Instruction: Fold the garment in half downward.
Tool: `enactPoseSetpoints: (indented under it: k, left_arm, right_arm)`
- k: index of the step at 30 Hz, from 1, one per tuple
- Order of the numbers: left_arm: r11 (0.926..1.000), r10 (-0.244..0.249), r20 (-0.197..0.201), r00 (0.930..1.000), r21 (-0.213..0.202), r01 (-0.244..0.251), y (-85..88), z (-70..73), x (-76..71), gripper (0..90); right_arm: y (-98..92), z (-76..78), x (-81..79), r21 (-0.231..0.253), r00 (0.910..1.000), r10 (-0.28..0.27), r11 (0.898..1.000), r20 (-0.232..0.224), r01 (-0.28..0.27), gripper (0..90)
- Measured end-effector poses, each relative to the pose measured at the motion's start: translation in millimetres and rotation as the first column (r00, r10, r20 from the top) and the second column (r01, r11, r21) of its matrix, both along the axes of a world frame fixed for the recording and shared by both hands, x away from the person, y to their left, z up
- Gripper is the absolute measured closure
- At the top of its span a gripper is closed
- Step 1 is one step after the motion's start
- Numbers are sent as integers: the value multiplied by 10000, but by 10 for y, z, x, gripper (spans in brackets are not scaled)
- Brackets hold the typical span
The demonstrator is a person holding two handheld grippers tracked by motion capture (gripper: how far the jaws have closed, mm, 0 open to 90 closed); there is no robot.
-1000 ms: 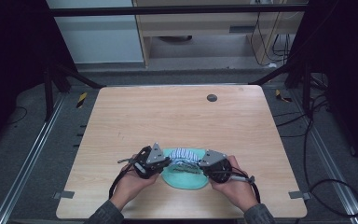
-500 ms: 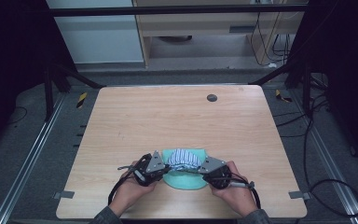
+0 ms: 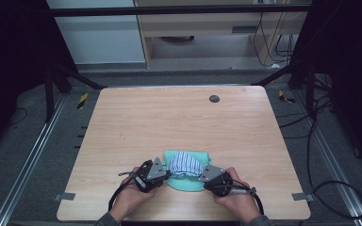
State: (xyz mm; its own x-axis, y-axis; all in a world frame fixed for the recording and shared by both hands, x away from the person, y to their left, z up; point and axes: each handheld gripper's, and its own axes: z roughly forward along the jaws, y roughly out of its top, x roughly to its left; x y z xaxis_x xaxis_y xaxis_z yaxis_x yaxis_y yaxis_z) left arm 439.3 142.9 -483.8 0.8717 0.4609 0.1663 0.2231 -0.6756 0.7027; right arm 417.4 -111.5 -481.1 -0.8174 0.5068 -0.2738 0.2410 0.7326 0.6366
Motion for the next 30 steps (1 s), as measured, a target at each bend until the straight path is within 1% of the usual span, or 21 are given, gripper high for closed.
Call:
enactPoseSetpoints:
  k: [3, 4, 5, 6, 9, 11, 15, 18, 22, 23, 26, 30]
  left_arm:
    - [10000, -20, -42, 10000, 50, 20, -1, 1, -7, 878]
    - [9999, 23, -6, 10000, 123, -23, -5, -4, -13, 879]
    - [9994, -38, 31, 10000, 344, 37, -12, -5, -21, 882]
    - [9992, -62, 34, 10000, 399, 60, -12, -5, -24, 884]
    - [9993, -83, -75, 9999, 355, 86, -3, -17, -30, 887]
    - [9997, -74, -199, 9998, 236, 78, 8, -28, -31, 889]
    - [9997, -75, -304, 9995, 224, 81, 23, -54, -32, 892]
    - [9997, -30, -293, 9996, 246, 37, 32, -49, -34, 892]
    - [10000, -25, -437, 9990, 19, 26, 40, -53, -36, 890]
    - [10000, -49, -427, 9991, 41, 50, 37, -55, -38, 890]
    - [10000, -44, -465, 9989, 1, 44, 39, -53, -37, 889]
    - [10000, -31, -466, 9989, -24, 30, 38, -64, -41, 888]
  right_arm:
    - [-5, -12, -2, -45, 10000, 56, 10000, -20, -56, 900]
    - [-6, -14, -4, -70, 10000, 56, 10000, 13, -56, 900]
    - [-3, -15, -10, -17, 10000, 20, 10000, 9, -20, 900]
    - [0, -18, -16, -33, 10000, 74, 10000, -27, -74, 900]
    - [4, -30, -21, -60, 9999, 79, 9999, -112, -80, 900]
    - [4, -36, -24, -72, 9999, 89, 9999, -145, -90, 900]
    - [10, -49, -28, -240, 9997, 185, 9995, -182, -189, 900]
    - [18, -47, -28, -193, 9996, 172, 9997, -208, -176, 900]
    - [8, -41, -15, -27, 9997, 105, 9999, -225, -105, 899]
    - [2, -38, -12, -44, 9997, 76, 10000, -227, -77, 899]
    - [-11, -38, -6, 141, 9995, 15, 9999, -300, -11, 898]
    - [-18, -43, 0, 182, 9995, 10, 9998, -320, -4, 897]
